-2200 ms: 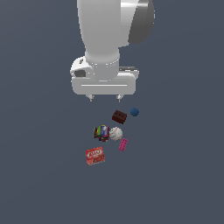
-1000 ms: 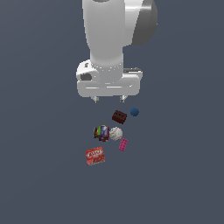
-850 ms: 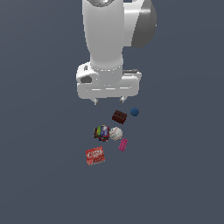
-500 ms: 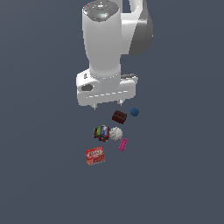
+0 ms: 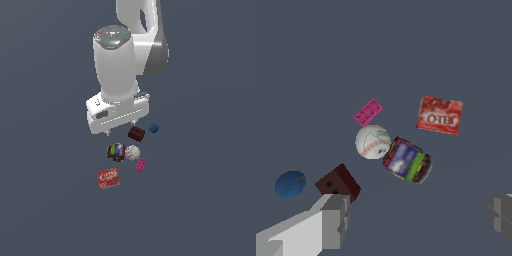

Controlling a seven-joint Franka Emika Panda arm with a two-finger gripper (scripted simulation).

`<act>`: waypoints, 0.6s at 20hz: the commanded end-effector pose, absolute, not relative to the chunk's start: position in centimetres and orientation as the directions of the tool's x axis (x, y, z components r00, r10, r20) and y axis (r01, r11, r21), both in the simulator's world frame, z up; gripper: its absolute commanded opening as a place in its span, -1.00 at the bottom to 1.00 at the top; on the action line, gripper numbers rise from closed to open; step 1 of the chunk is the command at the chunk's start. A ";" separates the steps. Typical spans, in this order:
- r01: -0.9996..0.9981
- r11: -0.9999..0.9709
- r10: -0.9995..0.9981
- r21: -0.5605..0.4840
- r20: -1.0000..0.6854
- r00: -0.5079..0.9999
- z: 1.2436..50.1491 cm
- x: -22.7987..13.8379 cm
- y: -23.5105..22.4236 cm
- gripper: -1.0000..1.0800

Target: Pick up a designated object from a clutter of objects.

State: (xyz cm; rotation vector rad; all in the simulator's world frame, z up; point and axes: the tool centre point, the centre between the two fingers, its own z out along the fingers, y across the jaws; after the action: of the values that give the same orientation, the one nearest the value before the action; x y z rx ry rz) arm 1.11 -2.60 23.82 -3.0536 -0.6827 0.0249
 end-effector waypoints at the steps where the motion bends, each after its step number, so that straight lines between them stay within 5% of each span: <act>1: 0.482 -0.876 0.482 -0.014 -0.012 0.876 22.9 1.2 -2.8 0.92; 12: 0.700 -0.714 0.700 -0.009 -0.009 0.714 19.1 1.3 -3.8 0.92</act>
State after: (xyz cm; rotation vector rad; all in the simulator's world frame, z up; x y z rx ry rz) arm 1.29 -3.69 19.64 -2.9252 -1.1298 0.0195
